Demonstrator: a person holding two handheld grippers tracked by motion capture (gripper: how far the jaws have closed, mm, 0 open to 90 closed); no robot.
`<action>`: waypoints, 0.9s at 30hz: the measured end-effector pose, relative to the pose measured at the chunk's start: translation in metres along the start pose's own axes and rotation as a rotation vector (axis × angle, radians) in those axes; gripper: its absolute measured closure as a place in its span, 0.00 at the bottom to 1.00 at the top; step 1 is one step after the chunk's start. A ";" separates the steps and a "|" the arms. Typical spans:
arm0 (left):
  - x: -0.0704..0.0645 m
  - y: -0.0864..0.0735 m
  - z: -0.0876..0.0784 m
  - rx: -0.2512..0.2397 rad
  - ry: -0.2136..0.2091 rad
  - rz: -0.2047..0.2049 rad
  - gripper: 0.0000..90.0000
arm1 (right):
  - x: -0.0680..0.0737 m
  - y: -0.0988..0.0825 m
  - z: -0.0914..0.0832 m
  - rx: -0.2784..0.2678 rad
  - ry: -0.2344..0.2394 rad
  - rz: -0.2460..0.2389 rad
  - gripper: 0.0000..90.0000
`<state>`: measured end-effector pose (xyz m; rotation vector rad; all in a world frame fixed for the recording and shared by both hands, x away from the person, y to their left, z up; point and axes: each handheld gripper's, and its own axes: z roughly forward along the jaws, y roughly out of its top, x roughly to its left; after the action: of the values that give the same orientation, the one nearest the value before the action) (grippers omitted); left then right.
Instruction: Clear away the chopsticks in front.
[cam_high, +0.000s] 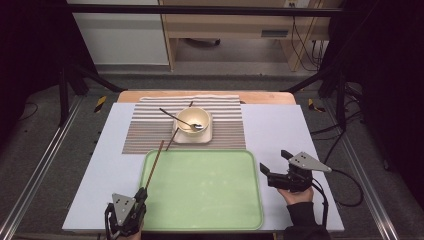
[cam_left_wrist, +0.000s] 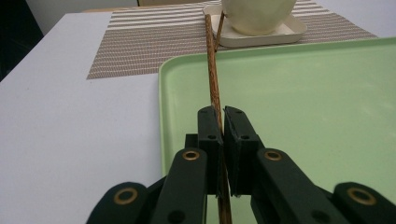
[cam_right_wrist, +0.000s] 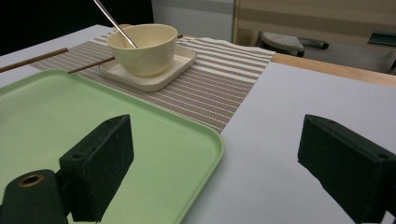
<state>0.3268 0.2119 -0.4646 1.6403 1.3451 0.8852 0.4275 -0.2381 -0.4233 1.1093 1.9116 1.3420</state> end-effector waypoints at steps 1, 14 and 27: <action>0.000 -0.002 -0.001 0.002 -0.003 -0.003 0.95 | 0.000 0.000 0.000 0.000 0.000 0.000 0.12; -0.002 -0.019 -0.001 0.053 -0.012 -0.005 0.95 | 0.000 0.000 0.001 0.003 0.002 0.001 0.12; -0.005 -0.021 0.007 0.110 -0.030 0.023 0.94 | 0.000 0.000 0.001 0.003 -0.001 -0.002 0.12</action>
<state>0.3238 0.2079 -0.4867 1.7491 1.3782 0.8090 0.4281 -0.2380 -0.4236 1.1089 1.9143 1.3372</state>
